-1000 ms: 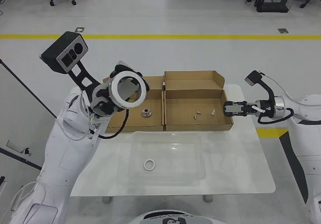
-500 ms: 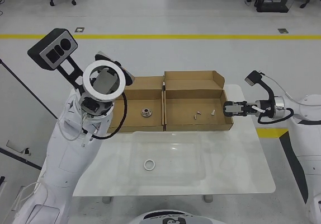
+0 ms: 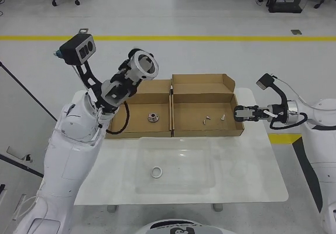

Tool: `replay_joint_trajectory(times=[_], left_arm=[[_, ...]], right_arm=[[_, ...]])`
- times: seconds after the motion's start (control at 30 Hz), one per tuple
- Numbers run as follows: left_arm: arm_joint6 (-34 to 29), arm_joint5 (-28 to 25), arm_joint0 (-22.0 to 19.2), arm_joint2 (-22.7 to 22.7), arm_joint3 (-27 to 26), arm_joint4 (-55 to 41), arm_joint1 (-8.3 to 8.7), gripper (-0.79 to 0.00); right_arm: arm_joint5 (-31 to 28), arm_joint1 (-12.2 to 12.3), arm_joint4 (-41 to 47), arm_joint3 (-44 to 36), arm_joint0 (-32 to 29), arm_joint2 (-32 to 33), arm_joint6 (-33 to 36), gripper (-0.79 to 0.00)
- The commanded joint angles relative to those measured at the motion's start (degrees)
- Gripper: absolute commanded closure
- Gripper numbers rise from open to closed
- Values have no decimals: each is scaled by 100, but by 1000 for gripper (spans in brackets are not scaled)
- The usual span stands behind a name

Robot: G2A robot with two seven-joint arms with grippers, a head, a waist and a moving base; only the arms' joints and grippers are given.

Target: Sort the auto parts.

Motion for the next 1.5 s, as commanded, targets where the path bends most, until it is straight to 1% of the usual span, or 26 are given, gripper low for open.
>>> replay_joint_trajectory(times=[0.0,0.13,0.27,0.3,0.37,0.47,0.57,0.7,0.77,0.9,1.03,1.13,1.3,1.4,1.47], left_arm=[[32,172,-28,-59,101,263,5,0],[-27,611,-387,-113,416,752,7,0],[-480,986,-938,-86,863,1387,28,0],[-692,1056,-1082,-62,957,1595,40,0],[-1297,1385,-1331,-15,1155,2195,83,0],[-2051,1730,-1541,67,1321,2640,133,0],[-2692,1897,-1616,122,1384,3159,194,0],[-3250,2080,-1620,173,1400,3755,264,0],[-3674,2124,-1653,267,1438,4086,298,0],[-4157,2146,-1799,451,1652,4506,334,0],[-4559,2068,-2111,782,1888,4836,326,0],[-4780,1889,-2421,1073,2255,4992,296,0],[-5018,1518,-2935,1679,3118,5099,191,0],[-4929,1429,-3200,2223,3619,5294,108,0],[-4855,1355,-3338,2509,3984,5273,48,0]], right_arm=[[0,0,0,-1,0,0,0,-785],[0,0,0,-1,0,0,0,-785],[0,0,0,-1,0,0,0,-785],[0,0,0,-1,0,0,0,-785],[0,0,0,-1,0,0,0,-785],[0,0,0,-1,0,0,0,-785],[0,0,0,-1,0,0,0,-785],[0,0,0,-1,0,0,0,-785],[0,0,0,-1,0,0,0,-785],[0,0,0,-1,0,0,0,-785],[0,0,0,-1,0,0,0,-785],[0,0,0,-1,0,0,0,-785],[0,0,0,-1,0,0,0,-785],[0,0,0,-1,0,0,0,-785],[0,0,0,-1,0,0,0,-785]])
